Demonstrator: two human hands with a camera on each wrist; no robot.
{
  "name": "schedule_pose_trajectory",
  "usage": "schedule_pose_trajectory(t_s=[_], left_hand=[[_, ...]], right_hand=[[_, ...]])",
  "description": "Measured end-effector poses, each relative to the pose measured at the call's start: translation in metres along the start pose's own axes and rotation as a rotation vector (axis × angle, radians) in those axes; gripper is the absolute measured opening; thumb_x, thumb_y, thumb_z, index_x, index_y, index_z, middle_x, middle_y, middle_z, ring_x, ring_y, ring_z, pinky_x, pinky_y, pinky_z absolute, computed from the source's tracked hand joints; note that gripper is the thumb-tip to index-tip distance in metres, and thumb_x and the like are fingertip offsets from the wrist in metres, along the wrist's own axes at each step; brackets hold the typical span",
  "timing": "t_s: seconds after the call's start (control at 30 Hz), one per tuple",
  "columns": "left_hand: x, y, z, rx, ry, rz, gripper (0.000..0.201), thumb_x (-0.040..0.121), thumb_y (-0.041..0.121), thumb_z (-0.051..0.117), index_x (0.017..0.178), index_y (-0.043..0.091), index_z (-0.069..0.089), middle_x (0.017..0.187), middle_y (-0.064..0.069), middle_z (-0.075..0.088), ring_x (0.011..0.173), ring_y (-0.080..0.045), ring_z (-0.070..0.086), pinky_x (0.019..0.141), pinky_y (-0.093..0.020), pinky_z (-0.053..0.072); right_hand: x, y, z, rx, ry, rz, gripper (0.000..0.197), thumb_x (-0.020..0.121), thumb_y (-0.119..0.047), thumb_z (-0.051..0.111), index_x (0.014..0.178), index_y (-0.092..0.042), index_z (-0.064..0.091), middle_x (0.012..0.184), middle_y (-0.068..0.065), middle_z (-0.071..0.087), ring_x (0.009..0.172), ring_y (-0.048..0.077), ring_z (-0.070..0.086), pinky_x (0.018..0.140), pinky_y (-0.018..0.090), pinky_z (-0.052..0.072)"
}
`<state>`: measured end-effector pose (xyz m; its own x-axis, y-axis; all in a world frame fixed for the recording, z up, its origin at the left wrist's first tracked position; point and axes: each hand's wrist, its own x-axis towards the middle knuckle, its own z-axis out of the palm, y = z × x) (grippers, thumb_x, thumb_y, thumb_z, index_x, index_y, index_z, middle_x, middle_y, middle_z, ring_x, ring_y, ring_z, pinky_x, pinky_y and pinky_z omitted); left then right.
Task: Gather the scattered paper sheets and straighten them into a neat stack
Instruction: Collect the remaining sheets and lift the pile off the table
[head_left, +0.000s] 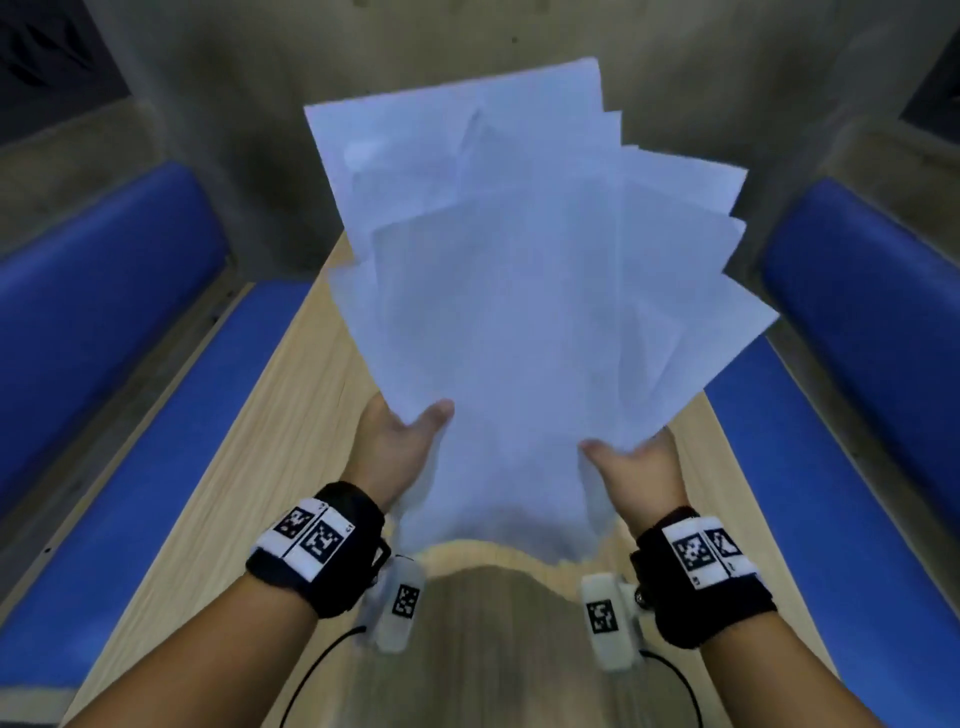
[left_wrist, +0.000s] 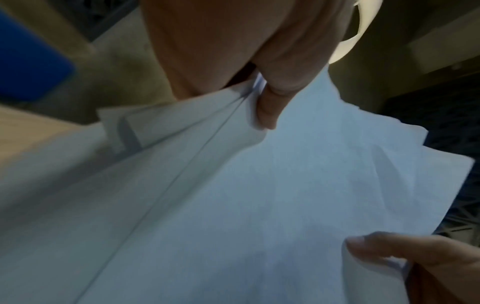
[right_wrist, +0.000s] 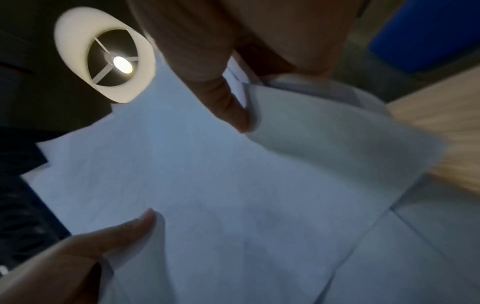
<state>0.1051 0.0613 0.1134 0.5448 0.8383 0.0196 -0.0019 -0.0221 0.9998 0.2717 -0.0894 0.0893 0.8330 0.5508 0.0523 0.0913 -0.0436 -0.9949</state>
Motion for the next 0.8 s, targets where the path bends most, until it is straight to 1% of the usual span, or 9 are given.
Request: schedule_pose_trajectory(t_s=[0.13,0.23,0.33,0.4,0.47,0.57,0.67,0.73,0.8], left_hand=[[-0.006,0.027,-0.009,0.028,0.013,0.145,0.024,0.088,0.019,0.067,0.110,0.027,0.066,0.105,0.020,0.070,0.096,0.014,0.064,0.075,-0.003,0.047],[-0.012,0.025,-0.013,0.008,0.060,0.183,0.014,0.086,0.018,0.069,0.098,0.026,0.069,0.097,0.014,0.075,0.097,0.003,0.069,0.081,-0.012,0.051],[-0.020,0.002,-0.019,0.010,0.074,0.127,0.014,0.082,0.018,0.074,0.096,0.016,0.072,0.101,-0.001,0.077,0.098,-0.010,0.071,0.087,-0.026,0.054],[-0.027,-0.024,-0.026,0.000,0.029,0.009,0.025,0.077,0.017,0.079,0.102,0.017,0.072,0.105,0.000,0.077,0.099,-0.011,0.072,0.091,-0.033,0.055],[-0.038,-0.045,-0.031,-0.033,-0.015,-0.096,0.035,0.072,0.012,0.081,0.106,0.018,0.071,0.104,0.003,0.077,0.098,-0.014,0.073,0.082,-0.030,0.059],[-0.050,-0.062,-0.030,-0.106,0.006,-0.161,0.031,0.075,0.001,0.078,0.102,0.015,0.070,0.096,0.006,0.079,0.086,-0.013,0.075,0.064,-0.019,0.057],[-0.053,-0.062,-0.023,-0.144,0.036,-0.164,0.035,0.078,-0.002,0.073,0.106,0.016,0.066,0.085,0.019,0.078,0.081,-0.002,0.074,0.062,-0.013,0.056],[-0.051,-0.054,-0.023,-0.154,0.028,-0.150,0.038,0.077,0.004,0.076,0.108,0.022,0.065,0.090,0.019,0.077,0.087,-0.003,0.073,0.063,-0.014,0.056],[-0.046,-0.043,-0.029,-0.181,-0.003,-0.125,0.042,0.076,0.003,0.076,0.111,0.022,0.066,0.098,0.014,0.078,0.091,-0.007,0.073,0.066,-0.015,0.057]], right_hand=[[0.000,-0.041,0.000,0.155,-0.002,-0.102,0.027,0.078,0.006,0.066,0.082,-0.021,0.068,0.072,-0.019,0.074,0.071,-0.006,0.069,0.061,0.010,0.053],[-0.005,-0.044,0.003,0.216,0.003,-0.117,0.024,0.080,0.002,0.067,0.080,-0.022,0.068,0.071,-0.019,0.074,0.071,-0.006,0.070,0.061,0.009,0.052],[-0.015,-0.025,0.004,0.204,-0.003,-0.077,0.022,0.078,0.002,0.070,0.086,-0.019,0.070,0.079,-0.015,0.076,0.078,-0.004,0.070,0.068,0.011,0.055],[-0.025,0.000,0.002,0.186,-0.033,0.006,0.026,0.073,0.005,0.074,0.090,-0.014,0.070,0.081,-0.011,0.077,0.078,0.001,0.072,0.073,0.019,0.059],[-0.037,0.021,-0.001,0.185,-0.049,0.101,0.030,0.069,0.012,0.074,0.092,-0.007,0.070,0.079,-0.008,0.078,0.075,0.008,0.074,0.072,0.029,0.061],[-0.047,0.044,-0.002,0.200,-0.046,0.197,0.033,0.073,0.016,0.068,0.098,-0.006,0.068,0.081,-0.003,0.078,0.071,0.007,0.073,0.062,0.025,0.059],[-0.049,0.050,0.003,0.214,0.029,0.236,0.034,0.078,0.002,0.071,0.111,-0.002,0.065,0.101,0.009,0.073,0.071,0.000,0.071,0.072,0.023,0.059],[-0.047,0.038,0.002,0.241,0.028,0.242,0.033,0.079,-0.002,0.071,0.111,-0.007,0.065,0.101,0.003,0.072,0.081,0.003,0.070,0.077,0.023,0.057],[-0.044,0.020,-0.005,0.271,-0.021,0.196,0.029,0.077,0.001,0.072,0.101,-0.014,0.068,0.091,-0.008,0.075,0.081,0.006,0.072,0.065,0.014,0.056]])
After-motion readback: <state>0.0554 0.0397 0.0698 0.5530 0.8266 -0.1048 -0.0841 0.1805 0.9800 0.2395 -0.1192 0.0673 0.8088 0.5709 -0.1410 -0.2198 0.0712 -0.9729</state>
